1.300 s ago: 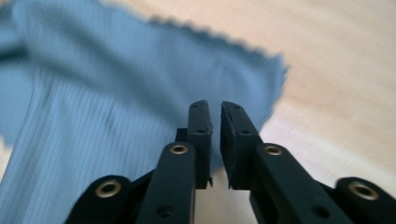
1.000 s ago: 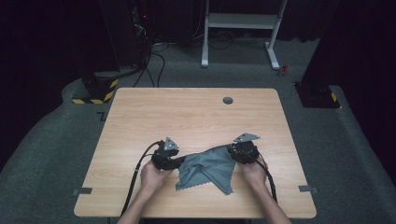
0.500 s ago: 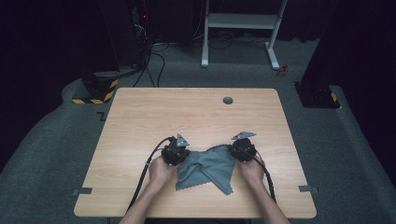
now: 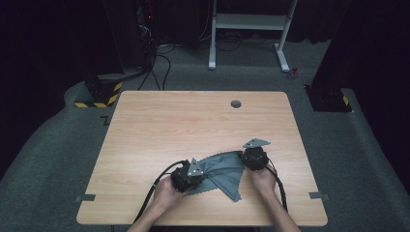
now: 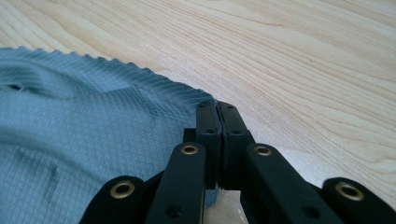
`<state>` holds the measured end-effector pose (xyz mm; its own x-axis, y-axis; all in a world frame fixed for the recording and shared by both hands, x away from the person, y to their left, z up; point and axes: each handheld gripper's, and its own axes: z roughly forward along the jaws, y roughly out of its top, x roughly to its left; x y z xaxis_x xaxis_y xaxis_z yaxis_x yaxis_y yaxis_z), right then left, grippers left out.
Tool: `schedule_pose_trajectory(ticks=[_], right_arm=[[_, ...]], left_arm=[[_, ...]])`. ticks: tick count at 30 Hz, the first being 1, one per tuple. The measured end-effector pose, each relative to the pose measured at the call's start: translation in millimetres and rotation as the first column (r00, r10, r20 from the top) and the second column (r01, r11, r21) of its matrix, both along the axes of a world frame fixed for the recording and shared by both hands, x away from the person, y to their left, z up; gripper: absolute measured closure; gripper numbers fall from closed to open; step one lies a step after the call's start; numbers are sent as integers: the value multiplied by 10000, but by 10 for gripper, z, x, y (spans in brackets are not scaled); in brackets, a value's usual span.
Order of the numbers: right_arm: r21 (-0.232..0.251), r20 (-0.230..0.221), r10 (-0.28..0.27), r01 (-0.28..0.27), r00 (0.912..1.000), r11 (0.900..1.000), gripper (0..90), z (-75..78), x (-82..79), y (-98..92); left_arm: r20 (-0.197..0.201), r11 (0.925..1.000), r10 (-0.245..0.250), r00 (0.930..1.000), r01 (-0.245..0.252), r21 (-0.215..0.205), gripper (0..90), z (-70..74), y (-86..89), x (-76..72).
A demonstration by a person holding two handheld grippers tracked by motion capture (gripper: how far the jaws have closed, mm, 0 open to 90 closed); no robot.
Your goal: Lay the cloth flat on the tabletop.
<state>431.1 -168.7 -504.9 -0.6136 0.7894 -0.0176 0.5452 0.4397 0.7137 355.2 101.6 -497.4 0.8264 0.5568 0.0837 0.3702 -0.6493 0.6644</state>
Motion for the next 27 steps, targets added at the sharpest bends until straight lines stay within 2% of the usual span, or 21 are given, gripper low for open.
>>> schedule_pose_trajectory(ticks=[2, 3, 4, 5, 6, 8, 9, 10, 11, 12, 14, 18, 20, 22, 24, 26, 27], right_arm=[[-3, -27, -3, 3, 10000, 10000, 886, 3, -8, -3], [-3, 2, 16, -16, 10000, 10000, 885, 6, -15, -17], [10, -2, -8, 8, 10000, 10000, 885, 5, -16, -19], [10, -2, -8, 8, 10000, 10000, 885, 5, -16, -19], [19, 2, -9, 9, 10000, 10000, 885, 4, -14, -23], [28, -7, -29, 29, 10000, 10000, 885, -2, -8, -22], [-2, -10, -34, 34, 10000, 10000, 885, -9, -4, -17], [-2, -10, -34, 34, 10000, 10000, 885, -9, -4, -17], [7, -63, -73, 73, 10000, 10000, 886, -18, -3, -6], [-7, -62, -74, 74, 10000, 10000, 886, -21, -1, -4], [-7, -79, -81, 81, 9999, 10000, 886, -19, -4, -2], [-10, 4, -61, 61, 10000, 10000, 885, -1, -4, -19], [-7, 9, -81, 81, 10000, 10000, 886, 8, -2, -28], [11, -13, -105, 105, 9999, 9999, 886, 12, -2, -30], [17, 35, -84, 84, 10000, 10000, 886, 19, 5, -34], [38, 27, -97, 97, 9999, 9999, 886, 21, 4, -32], [55, 44, -88, 88, 10000, 9999, 886, 26, 2, -32]], left_arm=[[73, 9997, 193, 9998, -192, -136, 713, 25, 38, 6], [182, 9982, 500, 9986, -494, -352, 646, 61, 95, 13], [345, 9936, 1008, 9943, -988, -548, 630, 104, 189, 28], [345, 9936, 1008, 9943, -988, -548, 615, 104, 189, 28], [353, 9887, 1353, 9902, -1326, -697, 615, 121, 265, 54], [121, 9787, 1897, 9818, -1881, -823, 599, 120, 383, 115], [-191, 9702, 2266, 9738, -2274, -831, 597, 86, 454, 176], [-191, 9702, 2266, 9738, -2274, -831, 594, 86, 454, 176], [-500, 9656, 2499, 9670, -2527, -610, 588, 24, 474, 242], [-500, 9656, 2499, 9670, -2527, -610, 587, 24, 474, 242], [-773, 9638, 2594, 9627, -2631, -425, 584, -40, 446, 293], [-1011, 9658, 2557, 9615, -2587, -177, 594, -99, 391, 375], [-1060, 9656, 2544, 9613, -2586, -270, 643, -101, 386, 386], [-1106, 9694, 2403, 9644, -2443, -242, 672, -96, 379, 406], [-1299, 9709, 2355, 9632, -2393, -136, 718, -80, 368, 443], [-1326, 9710, 2348, 9630, -2386, -134, 727, -77, 370, 462], [-1465, 9693, 2382, 9601, -2444, -255, 757, -75, 376, 487]])
